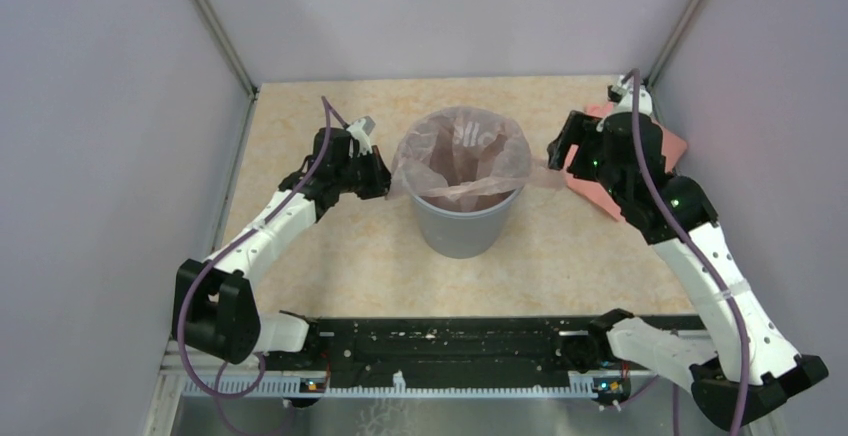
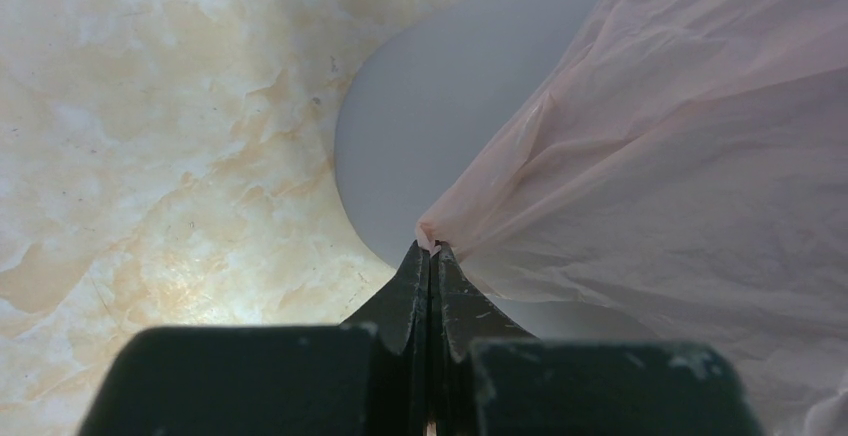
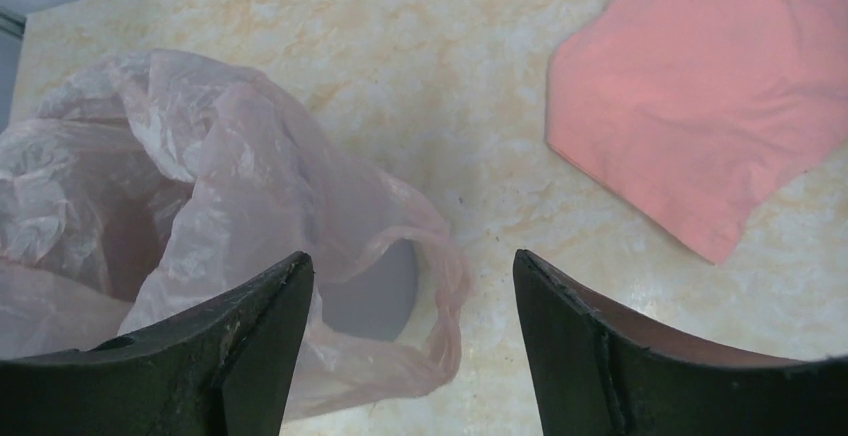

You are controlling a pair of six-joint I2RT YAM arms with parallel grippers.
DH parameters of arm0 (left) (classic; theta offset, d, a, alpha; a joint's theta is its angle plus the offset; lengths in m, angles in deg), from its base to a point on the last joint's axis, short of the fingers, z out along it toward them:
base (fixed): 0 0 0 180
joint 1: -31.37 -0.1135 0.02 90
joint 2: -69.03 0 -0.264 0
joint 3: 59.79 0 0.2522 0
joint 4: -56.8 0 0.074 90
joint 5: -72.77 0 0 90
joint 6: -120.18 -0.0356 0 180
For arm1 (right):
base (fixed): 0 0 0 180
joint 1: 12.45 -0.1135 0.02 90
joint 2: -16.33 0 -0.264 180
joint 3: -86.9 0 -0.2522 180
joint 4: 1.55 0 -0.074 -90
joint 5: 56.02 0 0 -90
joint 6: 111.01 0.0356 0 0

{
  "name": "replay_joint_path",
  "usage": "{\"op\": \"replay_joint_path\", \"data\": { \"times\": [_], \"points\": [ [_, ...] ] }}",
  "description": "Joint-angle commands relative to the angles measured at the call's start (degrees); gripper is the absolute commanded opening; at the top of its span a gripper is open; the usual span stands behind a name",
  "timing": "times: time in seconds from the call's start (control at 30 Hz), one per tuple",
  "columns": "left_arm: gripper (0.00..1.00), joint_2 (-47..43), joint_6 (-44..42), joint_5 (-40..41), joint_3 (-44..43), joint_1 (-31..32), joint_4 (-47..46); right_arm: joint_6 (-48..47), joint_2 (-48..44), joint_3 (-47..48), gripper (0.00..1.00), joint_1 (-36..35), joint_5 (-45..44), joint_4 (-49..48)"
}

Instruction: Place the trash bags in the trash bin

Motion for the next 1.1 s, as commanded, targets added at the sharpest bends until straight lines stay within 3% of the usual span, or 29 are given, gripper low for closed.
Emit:
{"op": "replay_joint_path", "data": {
  "times": [0.0,0.4,0.63,0.83,0.93,1.07],
  "points": [
    [0.00,-1.83,-0.62,-1.60,-1.44,0.24,-2.30,4.31,-5.46,-2.93,0.76,0.42,3.33,0.41],
    [0.00,-2.17,-0.92,-1.54,-2.34,0.26,-1.38,21.76,-15.38,-18.35,0.83,0.43,12.28,-12.37],
    [0.00,-2.02,-1.24,-0.91,-2.43,0.20,-1.05,29.36,-17.47,-23.36,0.81,0.42,13.04,-19.41],
    [0.00,-1.92,-0.78,-1.42,-2.43,0.27,-1.44,31.83,-17.87,-25.94,0.61,0.43,11.87,-22.54],
    [0.00,-2.00,-0.83,-1.44,-2.52,0.25,-1.42,32.24,-18.30,-26.84,0.34,0.42,11.67,-22.95],
    [0.00,-2.27,-0.76,-1.59,-2.57,0.23,-1.41,31.32,-19.82,-27.22,0.11,0.43,9.69,-20.42]
  ]
}}
